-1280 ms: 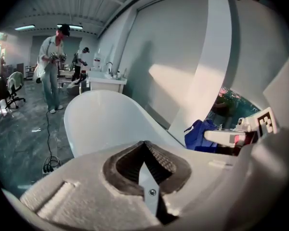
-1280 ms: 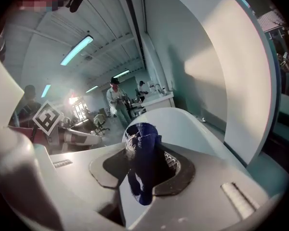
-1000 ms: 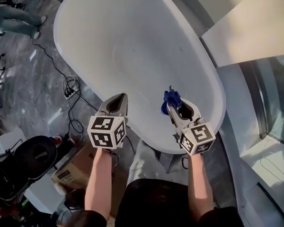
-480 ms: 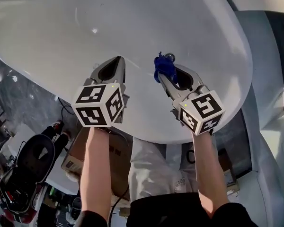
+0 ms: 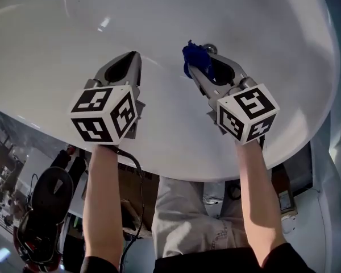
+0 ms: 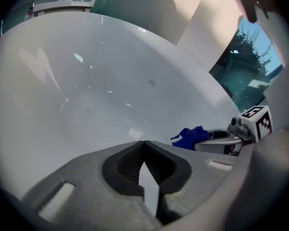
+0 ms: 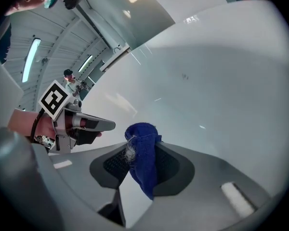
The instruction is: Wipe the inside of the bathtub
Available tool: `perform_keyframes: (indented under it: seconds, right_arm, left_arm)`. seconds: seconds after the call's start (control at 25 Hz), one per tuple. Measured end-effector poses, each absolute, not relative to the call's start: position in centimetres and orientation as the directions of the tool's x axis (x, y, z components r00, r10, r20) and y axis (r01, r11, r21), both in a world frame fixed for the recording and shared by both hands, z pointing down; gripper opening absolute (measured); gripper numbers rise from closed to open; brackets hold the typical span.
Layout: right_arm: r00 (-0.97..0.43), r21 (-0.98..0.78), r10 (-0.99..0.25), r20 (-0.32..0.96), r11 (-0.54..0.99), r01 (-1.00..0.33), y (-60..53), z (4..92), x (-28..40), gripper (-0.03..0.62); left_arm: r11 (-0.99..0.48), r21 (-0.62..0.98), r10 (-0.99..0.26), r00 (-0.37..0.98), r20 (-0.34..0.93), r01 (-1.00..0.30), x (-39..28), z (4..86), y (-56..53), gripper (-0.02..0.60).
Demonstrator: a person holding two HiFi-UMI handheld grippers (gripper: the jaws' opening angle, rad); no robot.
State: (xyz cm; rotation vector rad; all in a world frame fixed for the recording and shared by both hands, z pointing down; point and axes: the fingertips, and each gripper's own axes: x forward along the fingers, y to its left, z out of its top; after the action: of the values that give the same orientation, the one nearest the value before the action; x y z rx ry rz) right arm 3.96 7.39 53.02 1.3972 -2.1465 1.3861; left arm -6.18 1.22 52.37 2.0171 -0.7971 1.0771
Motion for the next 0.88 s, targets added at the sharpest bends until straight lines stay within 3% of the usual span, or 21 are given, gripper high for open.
perform_keyframes:
  seconds: [0.52, 0.88]
  right_arm:
    - [-0.587, -0.605, -0.416, 0.695, 0.103, -0.789, 2.6, 63.8, -3.5, 0.123]
    - [-0.576, -0.574, -0.265, 0.773, 0.094, -0.813, -1.1, 69.1, -9.4, 0.124]
  left_arm:
    - [-0.807, 0.227, -0.029, 0.42, 0.907, -0.545, -9.8, 57.2, -5.1, 0.003]
    - [-0.733, 0.269, -0.038, 0.433, 0.901, -0.624, -14.7, 59.3, -11.5, 0.003]
